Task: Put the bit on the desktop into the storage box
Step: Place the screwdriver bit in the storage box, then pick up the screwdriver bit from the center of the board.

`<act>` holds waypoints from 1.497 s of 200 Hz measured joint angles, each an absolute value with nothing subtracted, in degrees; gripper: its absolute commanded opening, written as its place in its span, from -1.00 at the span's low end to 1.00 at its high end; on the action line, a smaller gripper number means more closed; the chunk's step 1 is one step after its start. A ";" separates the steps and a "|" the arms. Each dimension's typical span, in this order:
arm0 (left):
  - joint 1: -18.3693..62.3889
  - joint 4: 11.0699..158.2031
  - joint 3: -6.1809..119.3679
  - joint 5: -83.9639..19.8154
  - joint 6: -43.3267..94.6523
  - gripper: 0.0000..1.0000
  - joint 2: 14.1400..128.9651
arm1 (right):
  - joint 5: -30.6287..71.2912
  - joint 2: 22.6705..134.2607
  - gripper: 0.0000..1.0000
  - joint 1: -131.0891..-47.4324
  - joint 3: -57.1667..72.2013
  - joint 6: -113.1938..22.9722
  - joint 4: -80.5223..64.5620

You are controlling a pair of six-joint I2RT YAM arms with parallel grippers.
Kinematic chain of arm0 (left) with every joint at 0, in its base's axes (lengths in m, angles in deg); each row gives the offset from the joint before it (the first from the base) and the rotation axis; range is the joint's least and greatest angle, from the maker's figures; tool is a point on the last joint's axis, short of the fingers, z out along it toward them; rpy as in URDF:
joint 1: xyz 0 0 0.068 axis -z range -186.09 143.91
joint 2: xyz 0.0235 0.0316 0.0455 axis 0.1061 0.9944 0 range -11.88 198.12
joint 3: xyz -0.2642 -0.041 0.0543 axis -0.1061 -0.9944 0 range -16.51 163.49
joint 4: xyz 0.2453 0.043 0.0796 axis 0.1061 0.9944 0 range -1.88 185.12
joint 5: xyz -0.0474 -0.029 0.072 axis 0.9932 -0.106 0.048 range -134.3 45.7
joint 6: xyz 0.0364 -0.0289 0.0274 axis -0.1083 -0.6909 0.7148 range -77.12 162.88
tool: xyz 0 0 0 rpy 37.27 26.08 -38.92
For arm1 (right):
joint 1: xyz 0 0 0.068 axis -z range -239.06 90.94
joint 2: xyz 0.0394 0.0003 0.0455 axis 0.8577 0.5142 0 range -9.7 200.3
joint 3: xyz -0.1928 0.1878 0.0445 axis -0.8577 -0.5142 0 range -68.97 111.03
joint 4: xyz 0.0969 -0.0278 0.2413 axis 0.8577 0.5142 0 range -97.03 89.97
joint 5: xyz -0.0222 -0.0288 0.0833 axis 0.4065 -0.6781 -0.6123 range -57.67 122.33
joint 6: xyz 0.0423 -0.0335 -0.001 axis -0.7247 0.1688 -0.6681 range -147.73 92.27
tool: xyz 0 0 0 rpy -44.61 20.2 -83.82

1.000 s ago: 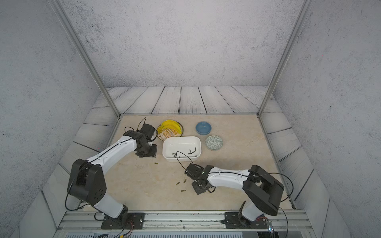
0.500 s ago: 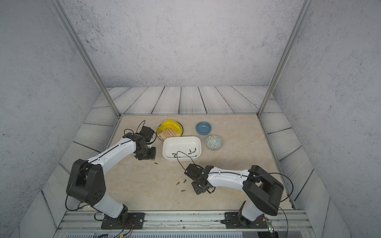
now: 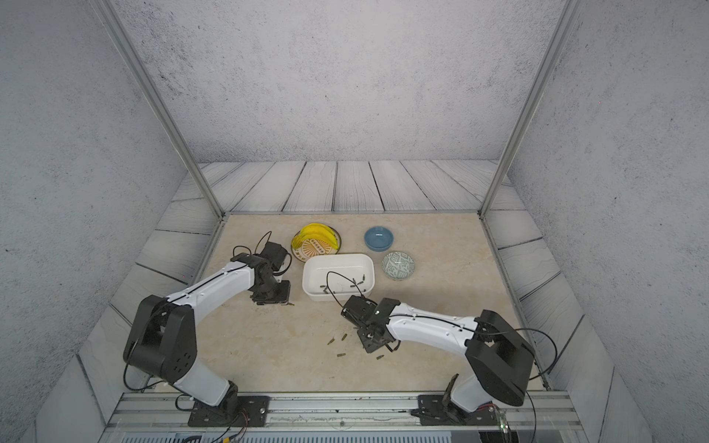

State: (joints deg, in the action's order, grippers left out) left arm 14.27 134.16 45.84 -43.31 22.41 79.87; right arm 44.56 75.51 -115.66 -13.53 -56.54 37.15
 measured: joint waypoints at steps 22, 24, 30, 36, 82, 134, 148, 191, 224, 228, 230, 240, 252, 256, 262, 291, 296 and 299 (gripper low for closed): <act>14.27 133.40 44.85 -43.13 22.06 0.02 79.87 | 45.04 75.60 -1.00 -112.36 -7.30 -53.57 38.49; 14.27 133.31 44.72 -43.13 22.04 0.02 79.87 | 45.15 75.62 -1.00 -111.99 -6.69 -53.11 38.51; 14.27 133.09 44.33 -43.13 21.93 0.02 79.87 | 45.13 75.99 -1.00 -110.63 -4.68 -52.22 38.82; 14.27 132.94 43.96 -43.13 21.87 0.02 79.87 | 45.04 76.54 -1.00 -109.36 -2.69 -51.26 39.17; 14.27 131.89 42.32 -43.29 21.15 0.07 80.11 | 43.62 87.09 -1.00 -100.84 12.94 -43.82 38.60; 14.16 129.79 42.32 -46.19 19.90 0.15 83.89 | 40.45 100.78 -1.00 -98.52 23.01 -39.47 39.36; 14.16 129.44 42.45 -47.20 19.51 0.18 84.89 | 39.90 102.48 -0.99 -98.52 23.65 -38.97 39.80; 14.16 128.50 45.11 -48.99 19.00 0.23 87.10 | 39.42 103.99 -0.38 -98.52 26.27 -37.70 41.02; 14.16 127.71 46.54 -49.25 18.68 0.24 87.30 | 39.49 103.99 -0.15 -98.52 26.77 -37.38 41.24; 14.16 127.71 46.78 -49.25 18.65 0.24 87.45 | 39.49 103.99 -0.14 -98.52 26.77 -37.31 41.31; 14.16 127.71 46.95 -49.25 18.65 0.24 87.52 | 39.49 103.99 -0.14 -98.52 26.77 -37.42 41.35; 14.16 127.69 47.69 -49.25 18.65 0.24 88.11 | 39.47 103.99 -0.14 -98.52 26.77 -37.35 41.48; 14.16 127.45 48.48 -49.25 18.65 0.24 89.03 | 39.47 103.99 -0.13 -98.52 26.77 -37.35 41.70; 14.16 127.38 48.66 -49.25 18.65 0.24 89.31 | 39.47 103.99 -0.13 -98.52 26.77 -37.35 41.79; 14.16 127.14 48.83 -49.23 18.65 0.24 89.73 | 39.47 103.99 -0.13 -98.52 26.77 -37.35 41.88; 14.16 126.82 48.92 -49.25 18.68 0.24 91.39 | 39.47 103.97 -0.12 -98.52 26.75 -37.35 42.14; 14.16 126.79 48.92 -49.25 18.68 0.24 91.63 | 39.47 103.97 -0.12 -98.52 26.75 -37.35 42.18; 14.16 126.79 48.92 -49.25 18.68 0.23 91.76 | 39.47 103.92 -0.12 -98.52 26.75 -37.33 42.20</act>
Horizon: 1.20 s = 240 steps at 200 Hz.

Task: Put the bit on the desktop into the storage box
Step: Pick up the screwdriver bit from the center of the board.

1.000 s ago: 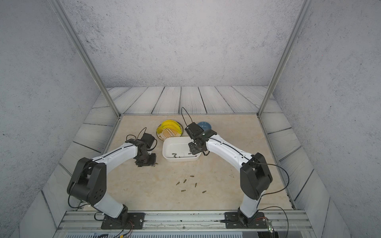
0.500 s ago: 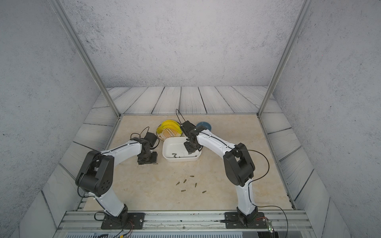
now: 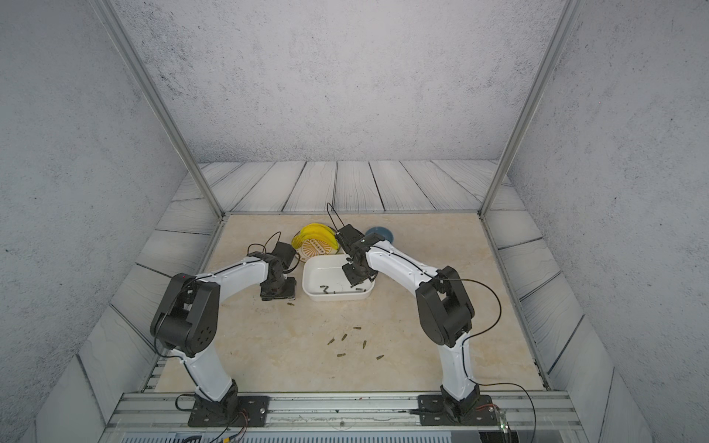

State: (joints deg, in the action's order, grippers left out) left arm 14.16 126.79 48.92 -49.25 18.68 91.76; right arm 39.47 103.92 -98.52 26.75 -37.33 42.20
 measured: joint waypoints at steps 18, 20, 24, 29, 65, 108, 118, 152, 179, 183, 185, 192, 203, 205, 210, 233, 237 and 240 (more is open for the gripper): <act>14.16 126.73 48.92 -49.14 18.72 0.22 92.35 | 39.47 103.73 -0.12 -98.52 26.75 -37.33 42.33; 14.16 126.71 48.92 -49.10 18.72 0.22 92.37 | 39.49 103.66 -0.12 -98.52 26.75 -37.35 42.33; 14.16 126.66 48.90 -49.04 18.74 0.22 92.41 | 39.49 103.64 -0.12 -98.52 26.73 -37.33 42.36; 14.16 126.62 48.87 -49.01 18.74 0.21 92.41 | 39.49 103.53 -0.12 -98.52 26.73 -37.35 42.38; 14.29 125.92 47.72 -48.95 18.76 0.20 92.41 | 39.49 102.79 -0.12 -98.52 26.55 -37.35 42.44; 14.38 124.87 46.36 -48.69 18.46 0.12 91.54 | 39.49 101.37 -0.13 -98.52 26.40 -37.38 42.47; 14.58 124.67 46.19 -48.60 18.44 0.11 91.41 | 39.49 101.15 -0.13 -98.52 26.36 -37.40 42.44; 15.58 124.46 45.55 -48.62 18.20 0.11 90.88 | 39.49 100.60 -0.13 -98.52 25.81 -37.53 42.44; 16.98 124.65 45.03 -48.62 17.76 0.11 90.47 | 39.49 100.60 -0.13 -98.52 25.44 -37.57 42.40; 17.20 124.67 44.96 -48.60 17.69 0.11 90.42 | 39.49 100.60 -0.13 -98.52 25.35 -37.57 42.44; 17.29 124.70 44.94 -48.62 17.61 0.11 90.40 | 39.49 100.60 -0.13 -98.52 25.31 -37.57 42.42; 17.57 124.67 44.85 -48.62 17.43 0.11 90.34 | 39.47 100.60 -0.13 -98.52 25.15 -37.57 42.44; 17.86 124.52 44.52 -48.64 17.19 0.11 90.12 | 39.47 100.60 -0.13 -98.52 25.04 -37.59 42.44; 17.90 124.50 44.44 -48.64 17.10 0.10 90.05 | 39.49 100.60 -0.13 -98.52 25.04 -37.59 42.44; 17.94 124.37 44.28 -48.64 17.06 0.10 89.92 | 39.49 100.60 -0.13 -98.52 25.00 -37.59 42.42; 18.07 123.87 43.91 -48.49 16.71 -0.11 89.73 | 39.47 100.43 -0.13 -98.52 24.43 -37.70 42.33; 18.10 123.87 43.91 -48.51 16.95 -0.15 89.73 | 39.49 100.41 -0.13 -98.52 24.26 -37.73 42.31; 18.14 123.82 43.87 -48.53 16.67 -0.17 89.73 | 39.49 100.32 -0.14 -98.52 24.15 -37.75 42.31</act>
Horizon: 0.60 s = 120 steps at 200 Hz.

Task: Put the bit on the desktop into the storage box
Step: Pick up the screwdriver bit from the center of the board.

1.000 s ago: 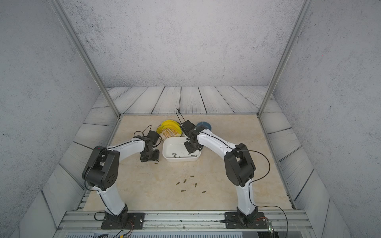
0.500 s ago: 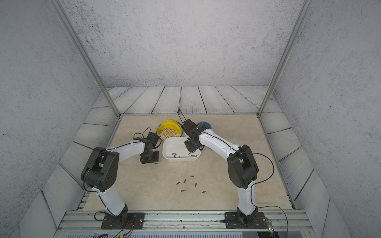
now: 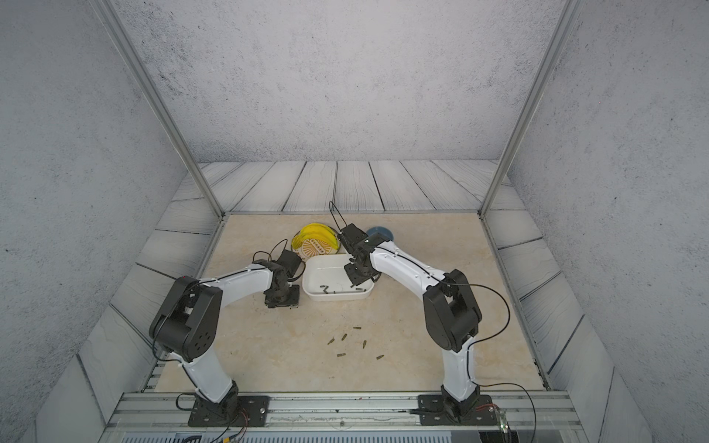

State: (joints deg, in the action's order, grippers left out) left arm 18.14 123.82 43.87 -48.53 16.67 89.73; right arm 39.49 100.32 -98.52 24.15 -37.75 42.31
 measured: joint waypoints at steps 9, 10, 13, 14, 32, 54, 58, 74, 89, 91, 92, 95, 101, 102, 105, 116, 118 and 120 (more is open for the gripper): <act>18.16 123.76 43.85 -48.25 16.62 -0.24 89.73 | 39.49 100.21 -0.14 -98.52 23.82 -37.77 42.36; 18.16 123.76 43.83 -48.23 16.73 -0.25 89.73 | 39.49 100.21 -0.14 -98.52 23.80 -37.77 42.36; 18.16 123.65 43.80 -48.14 16.58 -0.28 89.73 | 39.49 100.16 -0.14 -98.52 23.75 -37.79 42.38; 18.16 123.63 43.80 -48.10 16.49 -0.29 89.73 | 39.49 100.12 -0.14 -98.52 23.71 -37.77 42.38; 18.20 123.38 43.67 -47.66 16.53 -0.34 89.73 | 39.53 99.47 -0.14 -98.52 23.19 -37.79 42.40; 18.36 123.21 43.58 -47.51 16.40 -0.40 89.73 | 39.55 98.70 -0.14 -98.52 23.19 -37.81 42.36; 18.38 123.17 43.52 -47.48 16.43 -0.42 89.70 | 39.58 98.57 -0.14 -98.52 23.19 -37.81 42.33; 18.42 122.29 42.86 -47.35 16.14 -0.47 89.33 | 39.60 98.29 -0.14 -98.52 23.19 -37.97 42.31; 18.47 121.09 41.90 -47.11 15.88 -0.50 88.76 | 39.66 98.26 -0.14 -98.52 23.16 -38.03 42.27; 18.47 120.94 41.77 -47.07 15.88 -0.50 88.68 | 39.66 98.26 -0.14 -98.52 23.14 -38.03 42.27; 18.47 120.83 41.70 -47.05 15.88 -0.50 88.63 | 39.66 98.26 -0.14 -98.52 23.12 -38.03 42.27; 18.47 120.63 41.55 -47.02 15.81 -0.51 88.57 | 39.69 98.26 -0.14 -98.52 23.08 -38.05 42.23; 18.47 120.22 41.25 -46.87 15.77 -0.51 88.39 | 39.75 98.26 -0.14 -98.52 22.95 -38.08 42.23; 18.47 120.17 41.22 -46.85 15.75 -0.51 88.37 | 39.75 98.26 -0.14 -98.52 22.92 -38.10 42.23; 18.47 119.93 41.07 -46.81 15.73 -0.52 88.28 | 39.75 98.22 -0.14 -98.52 22.86 -38.10 42.23; 18.47 119.54 40.85 -46.72 15.62 -0.57 88.22 | 39.79 98.07 -0.14 -98.52 22.53 -38.14 42.27; 18.47 119.52 40.83 -46.70 15.62 -0.58 88.20 | 39.79 98.07 -0.14 -98.52 22.49 -38.14 42.27; 18.47 119.49 40.83 -46.70 15.57 -0.59 88.20 | 39.79 98.04 -0.14 -98.52 22.42 -38.14 42.27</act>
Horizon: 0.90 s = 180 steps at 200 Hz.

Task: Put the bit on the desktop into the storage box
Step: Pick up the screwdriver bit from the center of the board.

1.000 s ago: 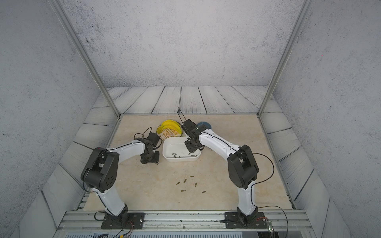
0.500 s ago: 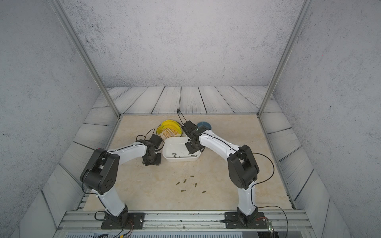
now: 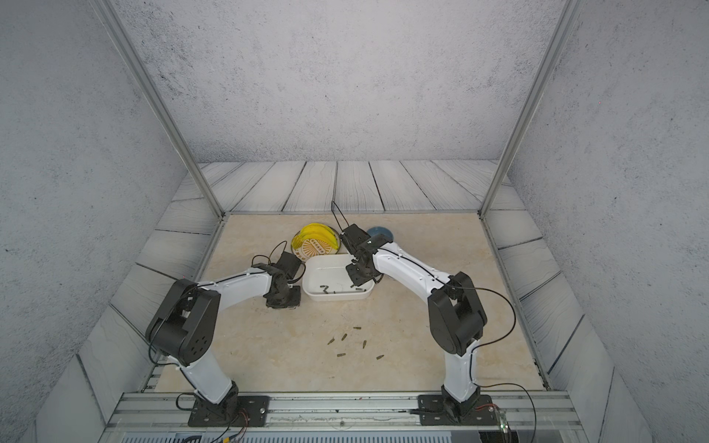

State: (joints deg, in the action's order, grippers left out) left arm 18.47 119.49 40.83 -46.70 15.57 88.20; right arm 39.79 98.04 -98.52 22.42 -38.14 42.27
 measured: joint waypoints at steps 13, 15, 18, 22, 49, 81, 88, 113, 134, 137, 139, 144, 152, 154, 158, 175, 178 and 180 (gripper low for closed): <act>18.47 119.45 40.83 -46.78 15.49 -0.68 88.20 | 39.86 97.87 -0.14 -98.52 22.29 -38.18 42.31; 18.45 119.43 40.81 -46.85 15.38 -0.68 88.22 | 39.88 97.85 -0.14 -98.52 22.29 -38.16 42.31; 18.45 119.43 40.81 -46.85 15.53 -0.69 88.20 | 39.86 97.85 -0.14 -98.52 22.29 -38.18 42.31; 18.45 119.41 40.81 -46.96 15.35 -0.69 88.22 | 39.90 97.78 -0.14 -98.52 22.29 -38.18 42.27; 18.45 119.38 40.81 -47.27 15.49 -0.85 88.24 | 39.93 97.65 -0.14 -98.52 22.27 -38.21 42.27; 18.45 119.43 40.90 -47.53 15.59 -1.00 88.33 | 39.95 97.65 -0.14 -98.52 22.18 -38.21 42.27; 18.45 119.43 40.90 -47.53 15.59 -1.00 88.33 | 39.95 97.63 -0.14 -98.52 22.16 -38.21 42.27; 18.45 119.45 40.90 -47.53 15.59 -1.00 88.30 | 39.95 97.63 -0.14 -98.52 21.85 -38.21 42.27; 18.45 119.56 40.87 -47.59 15.62 -1.00 88.02 | 39.97 97.10 -0.14 -98.52 21.15 -38.25 42.27; 18.45 119.58 40.85 -47.59 15.62 -1.00 87.98 | 39.97 96.97 -0.14 -98.52 21.04 -38.25 42.25; 18.45 119.63 40.85 -47.61 15.62 -1.00 87.91 | 39.97 96.86 -0.14 -98.52 20.96 -38.27 42.25; 18.45 119.76 40.85 -47.66 15.64 -1.00 87.85 | 39.97 96.56 -0.14 -98.52 20.78 -38.32 42.25; 18.45 119.93 40.87 -47.72 15.68 -1.00 87.71 | 39.99 96.03 -0.14 -98.52 20.48 -38.40 42.20; 18.45 120.17 40.90 -47.77 15.73 -1.00 87.63 | 39.97 95.90 -0.14 -98.52 20.39 -38.40 42.20; 18.45 120.46 40.98 -47.75 15.83 -1.00 87.58 | 39.99 95.68 -0.14 -98.52 20.24 -38.45 42.20; 18.45 124.22 41.57 -47.99 16.16 -1.00 86.71 | 40.06 94.81 -0.14 -98.52 19.67 -38.64 42.05; 18.45 124.94 41.79 -48.03 16.25 -1.00 86.53 | 40.06 94.70 -0.14 -98.52 19.62 -38.64 42.05; 18.45 125.44 42.01 -48.07 16.34 -1.00 86.29 | 40.06 94.64 -0.14 -98.52 19.58 -38.67 42.05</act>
State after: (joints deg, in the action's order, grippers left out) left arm 18.45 125.44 42.01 -48.07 16.34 86.29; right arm 40.06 94.64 -98.52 19.58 -38.67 42.05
